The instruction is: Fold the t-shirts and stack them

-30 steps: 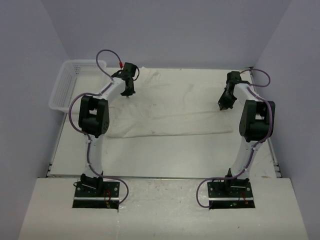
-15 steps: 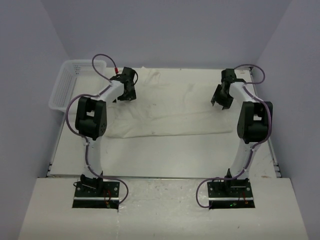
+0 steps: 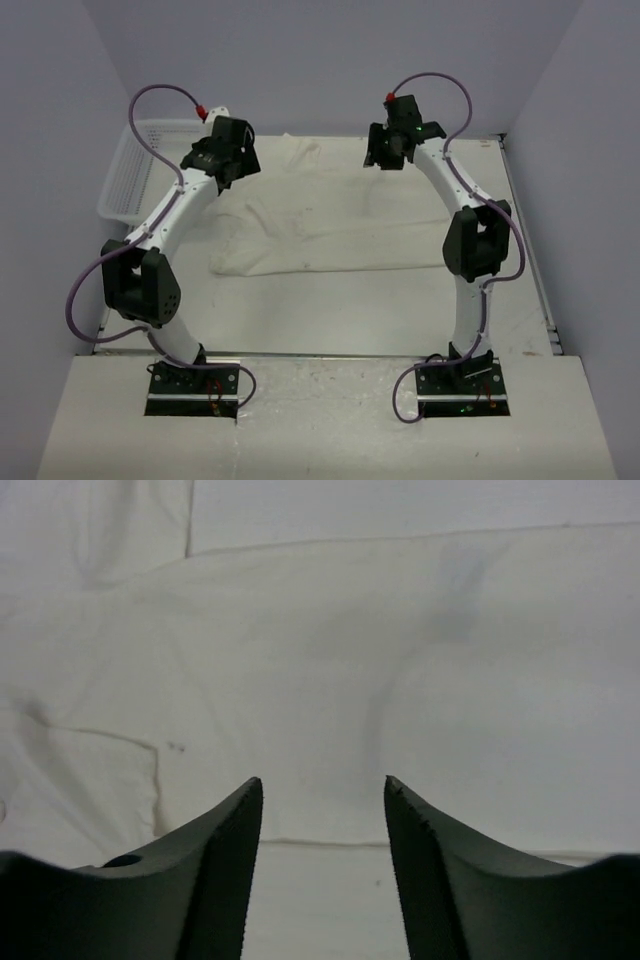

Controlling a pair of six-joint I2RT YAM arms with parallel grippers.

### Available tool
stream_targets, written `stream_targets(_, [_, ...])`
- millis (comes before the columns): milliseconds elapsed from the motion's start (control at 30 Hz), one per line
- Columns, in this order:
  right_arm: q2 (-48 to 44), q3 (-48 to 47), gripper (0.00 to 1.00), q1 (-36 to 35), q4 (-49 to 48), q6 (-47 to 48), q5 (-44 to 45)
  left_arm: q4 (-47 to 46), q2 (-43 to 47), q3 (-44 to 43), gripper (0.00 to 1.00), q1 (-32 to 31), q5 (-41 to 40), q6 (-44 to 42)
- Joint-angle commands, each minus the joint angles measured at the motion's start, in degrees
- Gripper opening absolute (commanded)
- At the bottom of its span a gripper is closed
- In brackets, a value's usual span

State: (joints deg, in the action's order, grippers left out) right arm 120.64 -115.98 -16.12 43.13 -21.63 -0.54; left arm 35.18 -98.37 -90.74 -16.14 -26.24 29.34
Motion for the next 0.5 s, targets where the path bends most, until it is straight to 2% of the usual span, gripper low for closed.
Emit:
stream_targets(0, [6.0,-3.98,0.48,-0.57,2.65,1.5,-9.91,-1.08,3.17,5.63,0.83,-0.29,6.34,-0.87])
stream_targets(100, [9.17,-8.11,0.47,-2.77,4.41,3.08,-11.43,-2.66,6.68,12.39,0.75,-0.29,10.06,-0.69])
stream_targets(133, [9.35,-8.55,0.5,-3.39,4.33,3.43,-10.2,-3.18,7.57,14.08,0.64,-0.29,10.85,-1.13])
stream_targets(233, [9.88,-9.17,0.44,-4.71,2.31,4.23,-12.64,-5.03,10.12,19.45,0.32,-0.29,13.23,-1.92])
stream_targets(267, [11.44,-10.22,0.29,-5.41,2.65,4.05,-14.91,-5.38,10.73,21.03,0.08,-0.29,14.71,-2.01])
stream_targets(333, [14.0,-15.38,0.15,-5.94,5.01,3.44,-16.33,-5.65,10.65,22.27,0.0,-0.29,16.82,-2.27])
stream_targets(367, [15.31,-16.98,0.01,-6.38,5.9,3.52,-16.77,-5.56,10.48,22.62,0.0,-0.29,20.14,-2.45])
stream_targets(400, [17.07,-18.47,0.02,-7.42,6.26,3.96,-16.87,-5.56,9.87,23.06,0.0,-0.29,21.74,-2.54])
stream_targets(467, [17.7,-17.88,0.18,-8.22,5.56,3.79,-17.04,-6.52,9.51,23.94,0.0,-0.29,25.86,-2.36])
